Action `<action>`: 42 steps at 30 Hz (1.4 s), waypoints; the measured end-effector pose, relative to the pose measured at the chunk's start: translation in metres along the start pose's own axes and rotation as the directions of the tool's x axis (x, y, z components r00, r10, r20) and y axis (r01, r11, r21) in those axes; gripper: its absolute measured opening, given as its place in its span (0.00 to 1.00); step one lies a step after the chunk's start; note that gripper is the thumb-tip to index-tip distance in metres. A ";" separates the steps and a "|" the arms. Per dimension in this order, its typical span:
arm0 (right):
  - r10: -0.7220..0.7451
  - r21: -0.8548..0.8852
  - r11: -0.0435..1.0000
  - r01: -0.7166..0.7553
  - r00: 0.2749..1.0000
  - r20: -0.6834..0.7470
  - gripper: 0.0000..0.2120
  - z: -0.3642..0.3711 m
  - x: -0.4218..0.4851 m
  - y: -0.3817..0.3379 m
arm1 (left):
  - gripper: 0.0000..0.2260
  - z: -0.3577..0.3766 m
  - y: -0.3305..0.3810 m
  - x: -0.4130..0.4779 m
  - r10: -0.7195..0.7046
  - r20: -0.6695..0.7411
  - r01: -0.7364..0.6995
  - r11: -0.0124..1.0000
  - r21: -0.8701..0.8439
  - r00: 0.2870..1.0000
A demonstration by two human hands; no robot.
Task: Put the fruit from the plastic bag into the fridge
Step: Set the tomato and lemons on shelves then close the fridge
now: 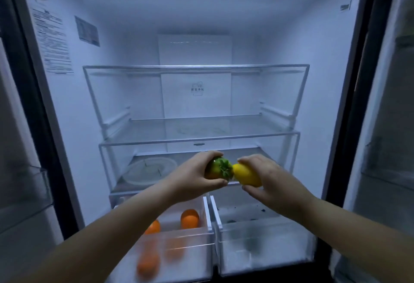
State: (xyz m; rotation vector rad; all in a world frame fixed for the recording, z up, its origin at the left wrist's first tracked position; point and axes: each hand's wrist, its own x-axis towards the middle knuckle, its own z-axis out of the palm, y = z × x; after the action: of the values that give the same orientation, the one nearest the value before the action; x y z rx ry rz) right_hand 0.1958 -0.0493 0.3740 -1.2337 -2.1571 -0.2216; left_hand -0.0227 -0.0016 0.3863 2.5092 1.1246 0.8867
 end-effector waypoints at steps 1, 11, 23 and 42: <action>-0.005 -0.007 1.000 0.005 1.000 0.008 0.23 0.006 0.012 0.007 | 0.29 -0.001 -0.011 0.010 -0.002 0.002 0.002 1.000 -0.001 1.000; 0.015 0.030 0.999 -0.016 0.999 0.045 0.24 0.083 0.109 0.064 | 0.29 -0.008 -0.115 0.093 -0.031 0.016 0.030 0.998 0.048 0.999; -0.030 0.086 0.996 0.030 1.000 0.001 0.23 0.093 0.132 0.112 | 0.29 -0.001 -0.135 0.145 0.006 0.025 -0.006 1.000 -0.012 1.000; 0.036 -0.091 0.996 0.000 0.919 0.392 0.26 0.201 0.136 0.175 | 0.29 0.031 -0.127 0.216 -0.127 -0.175 0.117 0.991 -0.071 0.976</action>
State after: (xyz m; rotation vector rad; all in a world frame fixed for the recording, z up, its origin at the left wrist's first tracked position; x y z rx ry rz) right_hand 0.2022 0.2304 0.2702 -1.4489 -2.4978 -0.0641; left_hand 0.0337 0.2444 0.3968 2.3212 1.2712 1.1127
